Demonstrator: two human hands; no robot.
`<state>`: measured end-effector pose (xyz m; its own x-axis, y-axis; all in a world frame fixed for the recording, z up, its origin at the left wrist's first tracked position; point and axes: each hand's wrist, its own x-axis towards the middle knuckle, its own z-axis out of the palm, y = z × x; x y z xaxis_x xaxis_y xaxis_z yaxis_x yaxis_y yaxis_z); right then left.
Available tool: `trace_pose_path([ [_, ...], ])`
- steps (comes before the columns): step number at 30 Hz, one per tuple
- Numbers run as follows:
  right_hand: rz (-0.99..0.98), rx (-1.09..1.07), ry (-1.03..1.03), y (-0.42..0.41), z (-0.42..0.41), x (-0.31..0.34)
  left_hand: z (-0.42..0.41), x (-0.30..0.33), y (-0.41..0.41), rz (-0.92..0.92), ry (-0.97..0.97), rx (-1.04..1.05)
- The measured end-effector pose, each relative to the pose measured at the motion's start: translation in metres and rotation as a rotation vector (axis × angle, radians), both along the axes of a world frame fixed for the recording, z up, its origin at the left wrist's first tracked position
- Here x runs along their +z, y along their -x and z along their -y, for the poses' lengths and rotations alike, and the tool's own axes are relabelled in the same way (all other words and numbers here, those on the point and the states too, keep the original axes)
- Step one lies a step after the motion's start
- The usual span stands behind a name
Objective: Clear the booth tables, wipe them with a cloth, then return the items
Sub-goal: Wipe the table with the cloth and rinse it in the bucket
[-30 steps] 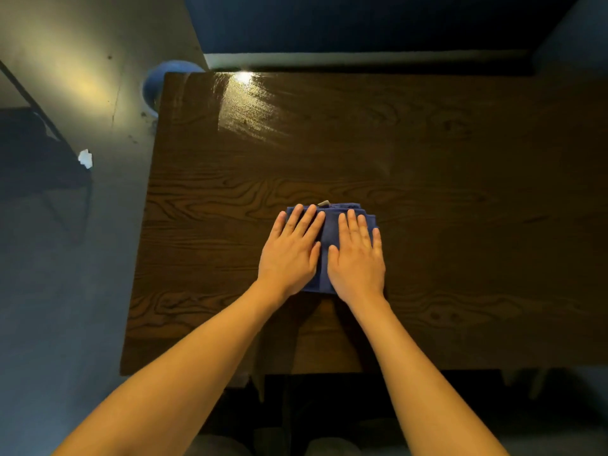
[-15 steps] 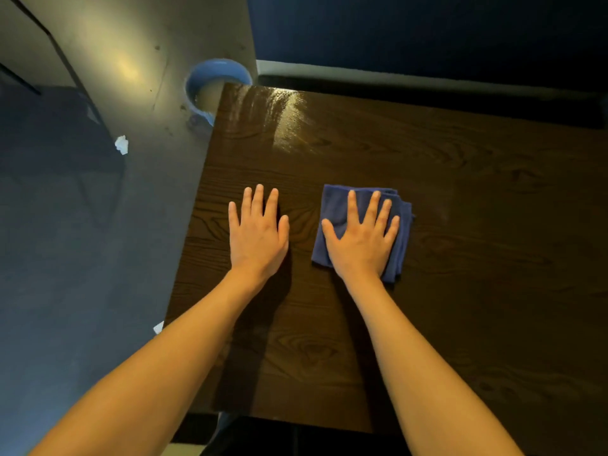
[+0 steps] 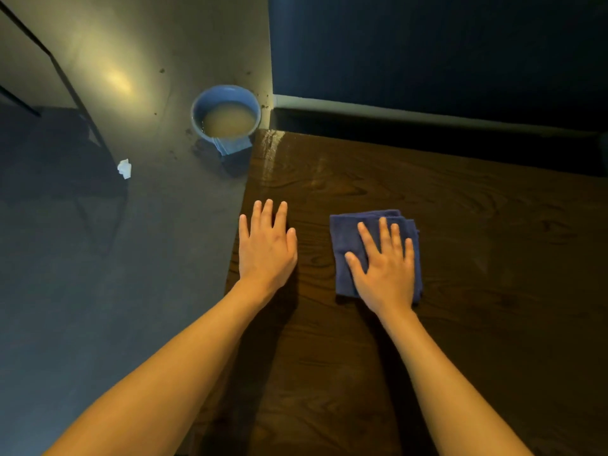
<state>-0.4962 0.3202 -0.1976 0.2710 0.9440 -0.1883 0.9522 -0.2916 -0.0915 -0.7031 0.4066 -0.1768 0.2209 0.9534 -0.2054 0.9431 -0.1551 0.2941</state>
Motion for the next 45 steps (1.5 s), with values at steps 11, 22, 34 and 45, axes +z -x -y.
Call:
trace_pose_path([
  [11,-0.017,0.019,-0.018,0.073,-0.111,0.001,-0.055,-0.003,0.003,0.069,0.048,0.023],
  [22,0.007,-0.288,0.01,0.035,-0.149,-0.003,-0.063,-0.016,0.008,0.103,0.041,0.0],
  [34,-0.065,0.173,-0.004,0.098,-0.24,-0.002,-0.063,-0.012,0.014,0.363,0.041,0.093],
  [45,-0.109,0.233,-0.048,0.002,-0.146,0.002,-0.046,0.025,-0.063,0.451,0.046,0.111],
])
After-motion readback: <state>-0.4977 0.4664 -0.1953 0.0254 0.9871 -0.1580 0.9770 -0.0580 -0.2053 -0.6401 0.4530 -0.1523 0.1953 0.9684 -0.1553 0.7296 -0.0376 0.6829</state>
